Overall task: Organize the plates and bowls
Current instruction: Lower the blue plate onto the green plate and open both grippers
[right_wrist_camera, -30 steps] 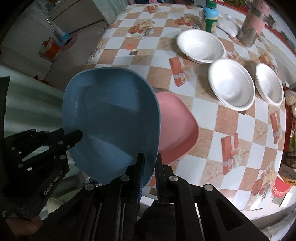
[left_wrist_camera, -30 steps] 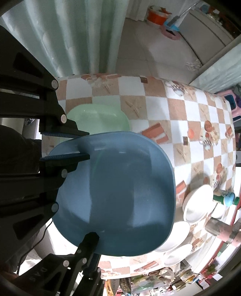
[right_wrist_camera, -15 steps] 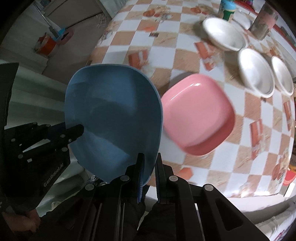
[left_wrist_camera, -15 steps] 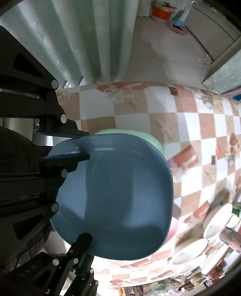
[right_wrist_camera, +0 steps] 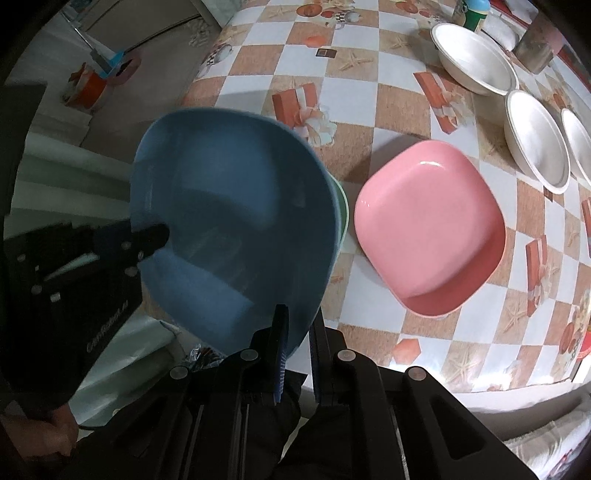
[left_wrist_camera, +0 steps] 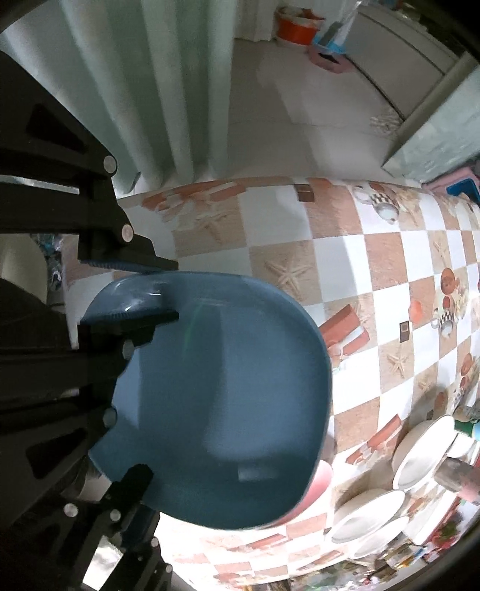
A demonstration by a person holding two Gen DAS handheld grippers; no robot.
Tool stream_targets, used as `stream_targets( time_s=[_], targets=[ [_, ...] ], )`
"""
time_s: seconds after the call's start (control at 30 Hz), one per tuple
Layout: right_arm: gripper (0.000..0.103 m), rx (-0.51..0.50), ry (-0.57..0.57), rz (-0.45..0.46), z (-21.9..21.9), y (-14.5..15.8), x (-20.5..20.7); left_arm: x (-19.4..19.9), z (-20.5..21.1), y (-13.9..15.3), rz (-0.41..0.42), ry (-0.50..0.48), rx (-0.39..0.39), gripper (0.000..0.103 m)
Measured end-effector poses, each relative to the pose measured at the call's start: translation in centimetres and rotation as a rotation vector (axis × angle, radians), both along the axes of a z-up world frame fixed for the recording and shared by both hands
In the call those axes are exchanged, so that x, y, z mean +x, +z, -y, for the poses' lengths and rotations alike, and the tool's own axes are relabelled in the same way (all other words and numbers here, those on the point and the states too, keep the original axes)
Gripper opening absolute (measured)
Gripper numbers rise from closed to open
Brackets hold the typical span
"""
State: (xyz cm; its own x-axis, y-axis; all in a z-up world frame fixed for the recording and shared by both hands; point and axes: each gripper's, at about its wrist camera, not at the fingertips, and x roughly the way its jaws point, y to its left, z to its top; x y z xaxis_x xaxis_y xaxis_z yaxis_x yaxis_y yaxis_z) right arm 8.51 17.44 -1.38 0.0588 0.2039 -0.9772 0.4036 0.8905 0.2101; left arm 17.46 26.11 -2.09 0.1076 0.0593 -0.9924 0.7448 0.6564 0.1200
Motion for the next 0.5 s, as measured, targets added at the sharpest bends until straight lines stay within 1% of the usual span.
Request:
stream_targets(
  time_s=[0.03,0.1,0.2,0.3,0.37,0.5],
  targets=[
    [0.013,0.000,-0.004,-0.001,0.0,-0.1,0.1,0.0,0.2,-0.4,0.012,-0.011,0.019,0.044],
    [0.013,0.012,-0.012,-0.007,0.2,-0.6,0.4,0.1,0.3,-1.1,0.032,-0.021,0.058,0.061],
    [0.013,0.014,-0.038,-0.033,0.9,-1.4,0.4,0.2,-0.1,-1.5,0.024,-0.005,0.062,0.061],
    [0.013,0.029,-0.078,-0.046,1.8,-1.9,0.0,0.0,-0.2,-1.4,0.013,-0.004,0.048,0.061],
    [0.013,0.025,-0.104,-0.043,2.5,-1.8,-0.3,-0.4,-0.1,-1.0,0.006,-0.007,0.030,0.061],
    [0.013,0.006,-0.113,-0.033,3.0,-1.0,-0.8,-1.2,0.5,-0.2,-0.002,-0.016,-0.005,0.061]
  ],
)
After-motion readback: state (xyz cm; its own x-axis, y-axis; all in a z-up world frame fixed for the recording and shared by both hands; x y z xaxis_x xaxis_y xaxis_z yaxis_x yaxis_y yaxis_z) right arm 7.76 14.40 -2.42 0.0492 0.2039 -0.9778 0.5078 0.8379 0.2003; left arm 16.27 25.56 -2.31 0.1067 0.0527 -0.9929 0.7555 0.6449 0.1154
